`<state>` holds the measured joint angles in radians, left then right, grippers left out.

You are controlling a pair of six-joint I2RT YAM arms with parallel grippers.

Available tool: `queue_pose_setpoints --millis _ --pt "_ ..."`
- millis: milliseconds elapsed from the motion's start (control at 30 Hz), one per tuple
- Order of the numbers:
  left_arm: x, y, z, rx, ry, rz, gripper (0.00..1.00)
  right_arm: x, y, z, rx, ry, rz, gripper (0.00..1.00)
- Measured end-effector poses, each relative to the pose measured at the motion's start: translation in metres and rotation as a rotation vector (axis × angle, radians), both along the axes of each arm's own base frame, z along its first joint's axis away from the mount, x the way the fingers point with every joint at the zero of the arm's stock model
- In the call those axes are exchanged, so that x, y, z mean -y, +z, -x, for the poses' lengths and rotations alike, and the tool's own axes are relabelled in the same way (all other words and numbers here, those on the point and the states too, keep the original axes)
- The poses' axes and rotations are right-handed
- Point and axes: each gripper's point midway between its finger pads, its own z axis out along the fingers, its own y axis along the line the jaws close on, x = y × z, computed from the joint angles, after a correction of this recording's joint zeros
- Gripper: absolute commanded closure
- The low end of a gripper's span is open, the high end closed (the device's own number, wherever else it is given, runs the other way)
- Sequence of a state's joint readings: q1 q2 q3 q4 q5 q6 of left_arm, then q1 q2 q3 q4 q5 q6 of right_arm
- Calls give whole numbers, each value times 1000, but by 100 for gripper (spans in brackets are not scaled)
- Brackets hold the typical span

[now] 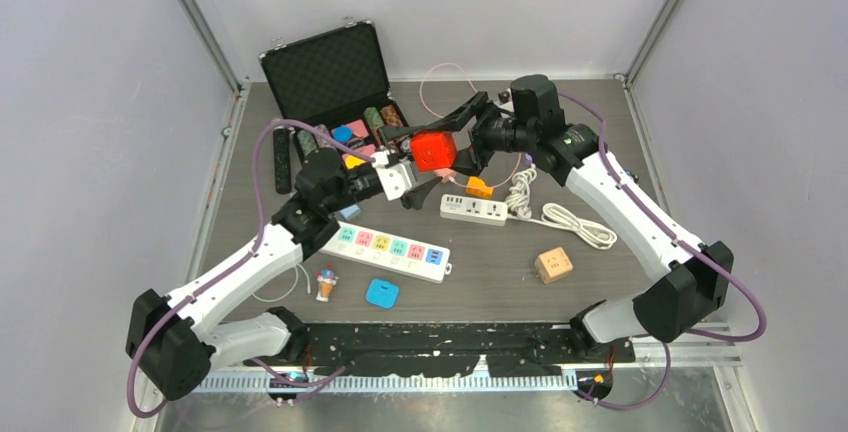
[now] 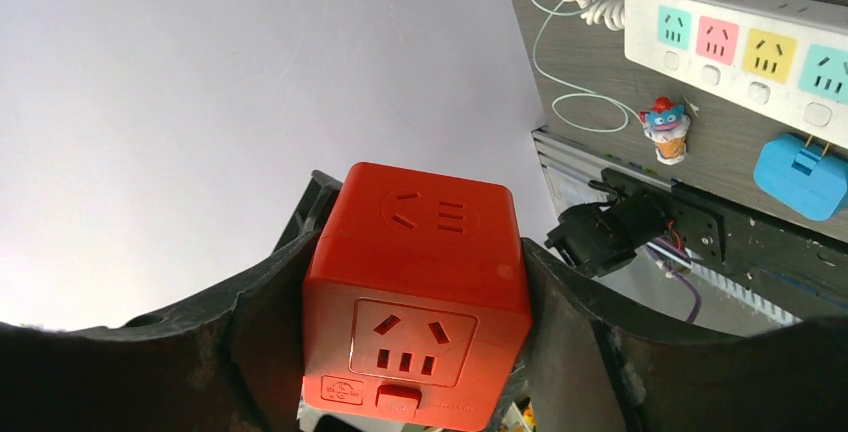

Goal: Insert the plug

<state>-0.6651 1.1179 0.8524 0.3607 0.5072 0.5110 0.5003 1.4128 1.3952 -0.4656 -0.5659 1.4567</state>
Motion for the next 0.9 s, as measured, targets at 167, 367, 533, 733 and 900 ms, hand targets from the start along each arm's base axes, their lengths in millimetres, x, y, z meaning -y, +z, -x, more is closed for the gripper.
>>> queue_pose_setpoints --millis 167,367,533,733,900 --pt "-3 -12 -3 25 39 -52 6 1 -2 1 -34 -17 -10 95" --pt "-3 -15 -5 40 60 -72 26 3 -6 4 -53 -24 -11 95" --pt "-6 -16 -5 47 71 -71 63 4 -8 7 -65 -28 -10 95" --pt "-5 -18 -4 51 69 -78 85 5 -11 8 -83 -31 -5 95" --pt "-5 -19 -4 47 68 -77 100 5 -11 8 -85 -30 -3 76"
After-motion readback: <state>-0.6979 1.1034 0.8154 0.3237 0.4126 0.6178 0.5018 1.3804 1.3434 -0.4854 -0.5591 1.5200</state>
